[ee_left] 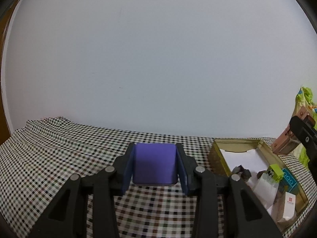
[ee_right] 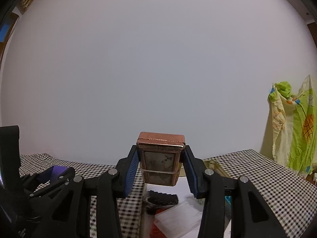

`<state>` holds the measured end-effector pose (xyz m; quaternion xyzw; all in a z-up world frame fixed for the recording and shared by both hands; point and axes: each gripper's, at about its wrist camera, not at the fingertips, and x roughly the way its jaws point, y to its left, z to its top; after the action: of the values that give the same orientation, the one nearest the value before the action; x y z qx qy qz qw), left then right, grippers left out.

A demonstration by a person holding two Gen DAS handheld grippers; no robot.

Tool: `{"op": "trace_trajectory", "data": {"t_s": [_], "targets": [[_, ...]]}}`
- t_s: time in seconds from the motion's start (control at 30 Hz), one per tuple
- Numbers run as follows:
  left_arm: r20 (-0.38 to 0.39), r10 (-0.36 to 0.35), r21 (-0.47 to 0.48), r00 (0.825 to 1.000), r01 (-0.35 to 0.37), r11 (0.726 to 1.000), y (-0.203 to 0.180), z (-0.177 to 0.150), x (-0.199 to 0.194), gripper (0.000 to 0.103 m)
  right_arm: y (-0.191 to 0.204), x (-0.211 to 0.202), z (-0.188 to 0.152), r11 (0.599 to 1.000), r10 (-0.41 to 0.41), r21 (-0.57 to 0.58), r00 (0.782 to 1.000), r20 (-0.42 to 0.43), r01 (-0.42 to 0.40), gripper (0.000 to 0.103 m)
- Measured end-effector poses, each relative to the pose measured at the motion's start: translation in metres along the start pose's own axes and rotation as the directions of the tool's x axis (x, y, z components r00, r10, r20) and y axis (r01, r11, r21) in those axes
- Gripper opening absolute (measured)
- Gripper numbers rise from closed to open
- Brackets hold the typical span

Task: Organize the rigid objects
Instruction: 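Carry the purple cube and copper frame toward the tin tray with both tools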

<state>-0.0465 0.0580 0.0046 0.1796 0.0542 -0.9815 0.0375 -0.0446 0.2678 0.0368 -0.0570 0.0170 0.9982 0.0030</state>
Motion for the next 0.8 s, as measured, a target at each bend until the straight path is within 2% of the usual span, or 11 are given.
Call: {"op": "trace_trajectory", "data": {"t_s": [0.4, 0.8], "targets": [[0.013, -0.038, 0.014, 0.999, 0.037, 0.999, -0.031, 0.002, -0.005, 0.039, -0.014, -0.016, 0.021, 0.999, -0.043, 0.017, 0.999, 0.024, 0.043, 0.047], [0.037, -0.064, 0.025, 0.997, 0.063, 0.998, -0.055, 0.009, -0.01, 0.039, -0.037, -0.021, 0.024, 0.994, -0.094, 0.064, 0.995, 0.018, 0.092, 0.047]]}}
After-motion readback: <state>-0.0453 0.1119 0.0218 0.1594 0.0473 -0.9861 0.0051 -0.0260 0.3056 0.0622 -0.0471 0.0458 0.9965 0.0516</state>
